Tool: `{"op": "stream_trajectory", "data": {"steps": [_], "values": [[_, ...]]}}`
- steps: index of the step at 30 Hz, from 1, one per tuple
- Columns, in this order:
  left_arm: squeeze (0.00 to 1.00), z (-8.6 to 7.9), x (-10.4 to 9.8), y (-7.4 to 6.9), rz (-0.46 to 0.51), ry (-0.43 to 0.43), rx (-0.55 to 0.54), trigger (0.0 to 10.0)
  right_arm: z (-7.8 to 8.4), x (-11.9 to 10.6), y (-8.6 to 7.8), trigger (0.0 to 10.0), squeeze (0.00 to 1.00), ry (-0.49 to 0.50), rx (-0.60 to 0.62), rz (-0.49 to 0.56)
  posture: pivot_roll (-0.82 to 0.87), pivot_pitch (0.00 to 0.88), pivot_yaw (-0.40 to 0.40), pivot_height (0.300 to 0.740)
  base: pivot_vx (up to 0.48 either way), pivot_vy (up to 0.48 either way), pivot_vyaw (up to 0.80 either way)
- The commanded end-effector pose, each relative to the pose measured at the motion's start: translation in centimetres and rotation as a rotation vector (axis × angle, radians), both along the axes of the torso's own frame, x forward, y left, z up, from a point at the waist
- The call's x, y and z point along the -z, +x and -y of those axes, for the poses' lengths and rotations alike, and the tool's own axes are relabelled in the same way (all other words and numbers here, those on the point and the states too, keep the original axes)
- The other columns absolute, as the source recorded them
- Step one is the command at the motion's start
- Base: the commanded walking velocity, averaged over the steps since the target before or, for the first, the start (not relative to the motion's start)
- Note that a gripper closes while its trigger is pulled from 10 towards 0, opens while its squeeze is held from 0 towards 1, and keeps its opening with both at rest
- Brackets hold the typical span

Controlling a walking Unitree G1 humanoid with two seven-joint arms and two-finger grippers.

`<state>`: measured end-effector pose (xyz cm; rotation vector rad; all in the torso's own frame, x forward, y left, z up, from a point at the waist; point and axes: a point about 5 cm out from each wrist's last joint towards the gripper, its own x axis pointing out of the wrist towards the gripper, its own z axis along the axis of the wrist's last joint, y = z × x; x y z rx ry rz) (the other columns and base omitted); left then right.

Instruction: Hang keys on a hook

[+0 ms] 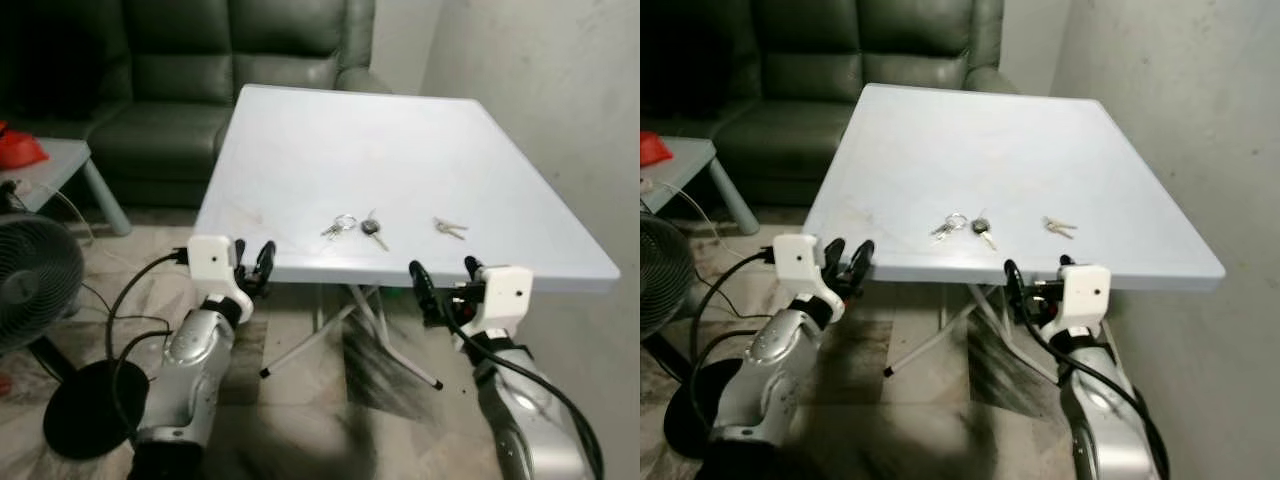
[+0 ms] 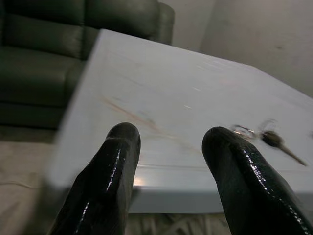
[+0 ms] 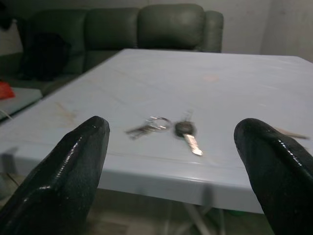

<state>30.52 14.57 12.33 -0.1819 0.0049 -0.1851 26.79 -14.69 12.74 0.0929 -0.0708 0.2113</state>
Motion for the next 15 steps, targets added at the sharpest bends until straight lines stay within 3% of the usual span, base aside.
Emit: {"op": "stream_trajectory", "data": {"steps": [1,8,15], "values": [[0.00,0.90,-0.17,0.13,0.000,0.009,0.013,10.0,0.91,-0.38,-0.01,10.0,0.00,-0.005,0.022,0.010,-0.07,0.055,-0.039,0.740,0.000,0.000,0.00],[0.00,1.15,0.17,0.26,-0.056,0.004,0.017,10.0,0.79,-0.33,0.01,10.0,0.00,0.000,0.014,0.008,-0.06,0.063,-0.041,0.740,0.000,0.000,0.00],[0.00,1.04,0.12,0.36,-0.054,0.004,0.026,10.0,0.58,-0.36,0.01,10.0,0.00,0.006,0.001,0.008,-0.06,0.064,-0.041,0.740,0.000,0.000,0.00]]}}
